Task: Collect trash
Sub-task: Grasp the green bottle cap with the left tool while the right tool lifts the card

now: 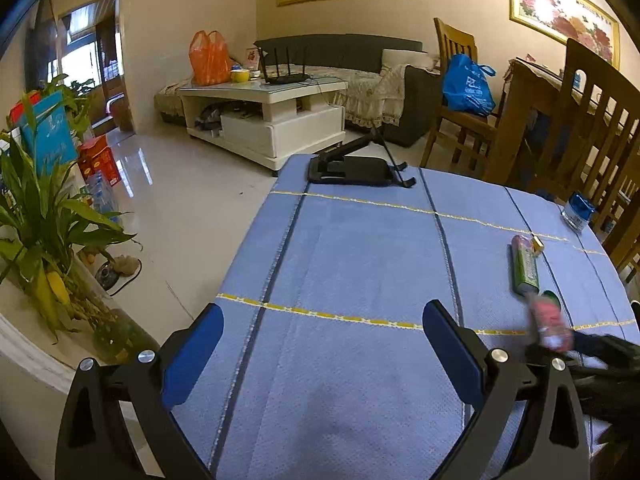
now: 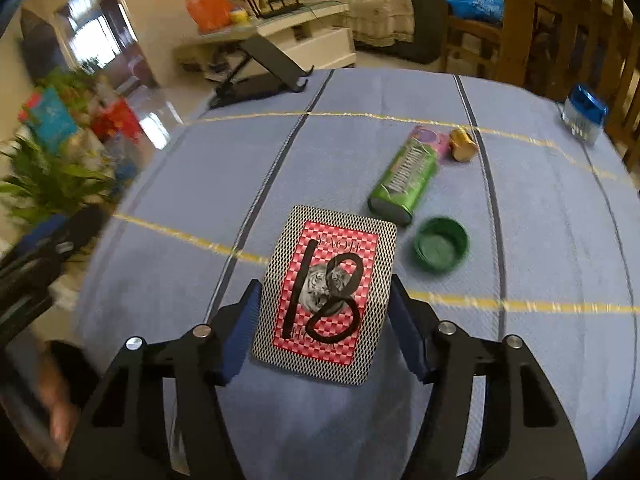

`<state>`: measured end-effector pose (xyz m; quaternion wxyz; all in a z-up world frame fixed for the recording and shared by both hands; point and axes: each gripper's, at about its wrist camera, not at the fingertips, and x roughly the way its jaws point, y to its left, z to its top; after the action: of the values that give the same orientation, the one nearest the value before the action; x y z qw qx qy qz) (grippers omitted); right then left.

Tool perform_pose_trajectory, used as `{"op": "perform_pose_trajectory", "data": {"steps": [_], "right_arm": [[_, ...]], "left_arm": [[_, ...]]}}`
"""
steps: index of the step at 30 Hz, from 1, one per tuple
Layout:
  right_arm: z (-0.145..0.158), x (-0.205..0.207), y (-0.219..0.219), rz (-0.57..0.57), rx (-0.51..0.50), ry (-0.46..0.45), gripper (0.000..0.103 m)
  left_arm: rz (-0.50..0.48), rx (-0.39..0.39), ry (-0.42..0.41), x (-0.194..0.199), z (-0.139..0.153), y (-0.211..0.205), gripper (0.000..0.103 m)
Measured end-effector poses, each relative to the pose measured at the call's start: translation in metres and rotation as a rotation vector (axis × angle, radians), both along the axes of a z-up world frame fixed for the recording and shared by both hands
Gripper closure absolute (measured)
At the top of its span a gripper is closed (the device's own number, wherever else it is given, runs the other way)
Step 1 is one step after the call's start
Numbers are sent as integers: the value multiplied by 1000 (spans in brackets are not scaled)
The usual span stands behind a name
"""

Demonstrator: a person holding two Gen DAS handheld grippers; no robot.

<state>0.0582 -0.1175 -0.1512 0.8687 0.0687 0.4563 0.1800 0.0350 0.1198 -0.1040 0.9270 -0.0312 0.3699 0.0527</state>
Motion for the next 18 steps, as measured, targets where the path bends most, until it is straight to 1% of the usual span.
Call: {"op": "perform_pose_trajectory", "data": {"steps": [2, 3, 4, 7, 8, 9, 11, 13, 14, 16, 17, 18], "right_arm": [[12, -8, -30, -43, 58, -13, 42], [19, -12, -49, -63, 99, -25, 42], [26, -17, -75, -108, 119, -44, 42], [41, -26, -145, -241, 111, -103, 41], [43, -28, -171, -290, 111, -112, 41], [44, -29, -195, -332, 111, -121, 41], [46, -31, -229, -390, 87, -153, 41], [42, -29, -258, -431, 72, -174, 41], [39, -29, -266, -444, 75, -178, 41], [28, -30, -285, -467, 109, -188, 41], [21, -32, -290, -473, 129, -186, 41], [14, -32, -295, -477, 150, -166, 41]], "left_arm": [[-37, -11, -2, -1, -2, -7, 7], [-58, -14, -2, -1, -3, -12, 7], [-91, -11, 2, -2, -4, -21, 7], [-182, 39, 35, -1, -9, -59, 7], [-214, 36, 44, 0, -9, -72, 7], [-249, 11, 60, 3, -7, -86, 7], [-295, -57, 85, 10, -4, -107, 7], [-318, -116, 92, 21, -2, -131, 7], [-317, -117, 89, 25, -3, -142, 7], [-310, -84, 109, 36, -10, -167, 8], [-306, -79, 129, 42, -15, -176, 14], [-301, -86, 149, 47, -19, -182, 20]]}}
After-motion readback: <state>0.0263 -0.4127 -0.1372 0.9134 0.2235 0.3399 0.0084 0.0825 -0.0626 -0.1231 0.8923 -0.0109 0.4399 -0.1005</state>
